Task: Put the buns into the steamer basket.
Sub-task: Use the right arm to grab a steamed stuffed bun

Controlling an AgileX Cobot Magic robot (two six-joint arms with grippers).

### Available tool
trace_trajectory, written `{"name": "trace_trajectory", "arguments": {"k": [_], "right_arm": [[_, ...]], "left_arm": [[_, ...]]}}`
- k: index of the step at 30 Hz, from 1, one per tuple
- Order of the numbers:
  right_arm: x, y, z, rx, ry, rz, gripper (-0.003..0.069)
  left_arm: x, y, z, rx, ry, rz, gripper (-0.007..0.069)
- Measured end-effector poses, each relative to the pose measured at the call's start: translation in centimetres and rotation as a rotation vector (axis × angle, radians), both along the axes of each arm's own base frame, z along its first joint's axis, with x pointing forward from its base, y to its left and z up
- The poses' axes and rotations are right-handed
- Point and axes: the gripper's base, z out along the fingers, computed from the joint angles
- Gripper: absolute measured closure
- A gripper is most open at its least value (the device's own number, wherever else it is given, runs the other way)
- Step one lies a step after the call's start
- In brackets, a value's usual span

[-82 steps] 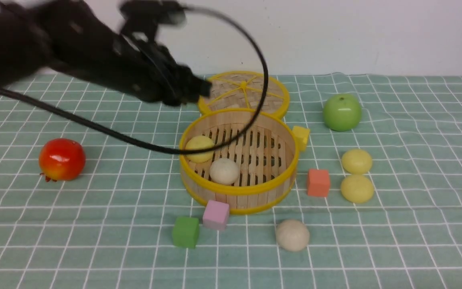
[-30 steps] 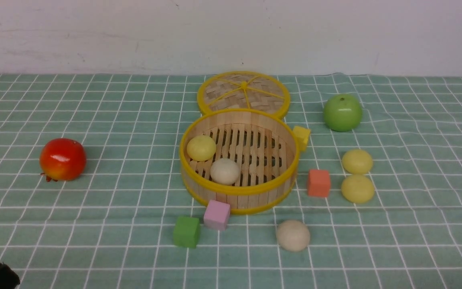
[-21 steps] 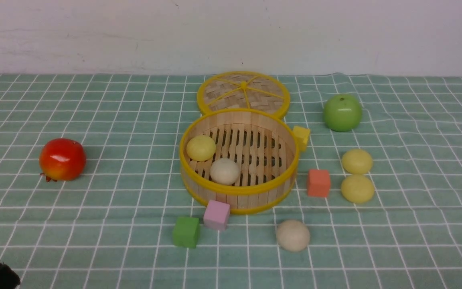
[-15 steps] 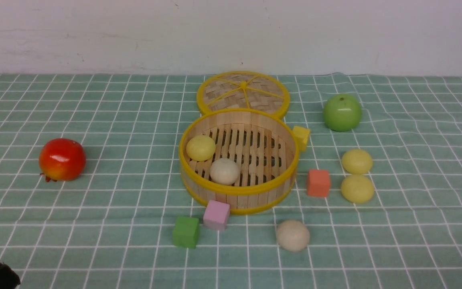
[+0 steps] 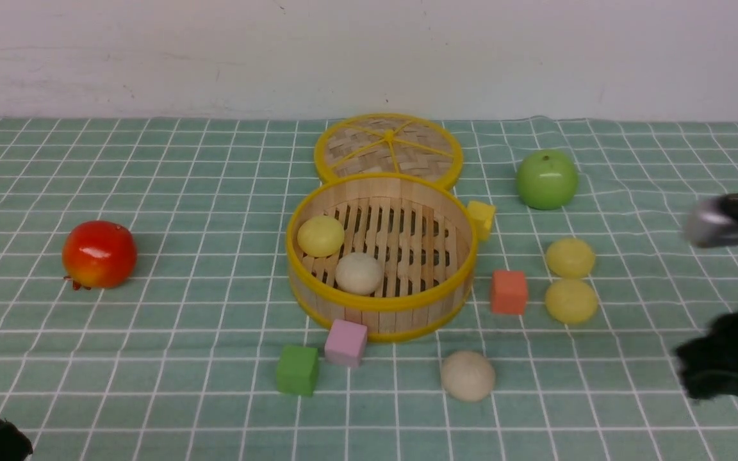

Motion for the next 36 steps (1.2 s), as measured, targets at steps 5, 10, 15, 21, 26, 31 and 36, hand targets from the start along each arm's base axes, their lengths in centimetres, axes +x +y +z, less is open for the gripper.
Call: {"name": "trace_trajectory", "arguments": {"k": [5,10,15,21,26,31,36], "right_arm": [[3.6,5.3,-2.1,-0.045,0.036,0.14,0.0582],[6.2,9.8,-4.5,-0.085,0.04,0.219,0.0559],[8.6,11.9,-6.4,-0.085,0.034,0.228,0.0493],[9.8,12.5,-7.0,-0.062,-0.009,0.196,0.0382],[10.2,12.7,-8.2,-0.072,0.006,0.191,0.0366],[10.4,12.7,-9.1,-0.091,0.021,0.196,0.0369],[10.5,12.7,-9.4,-0.099,0.025,0.198,0.041]], "left_arm": [[0.0,0.0,0.0,0.0,0.0,0.0,0.0634],[0.0,0.0,0.0,0.0,0.0,0.0,0.0629],[0.0,0.0,0.0,0.0,0.0,0.0,0.0626],[0.0,0.0,0.0,0.0,0.0,0.0,0.0621],[0.0,0.0,0.0,0.0,0.0,0.0,0.062],[0.0,0.0,0.0,0.0,0.0,0.0,0.062],[0.0,0.0,0.0,0.0,0.0,0.0,0.0618]]}}
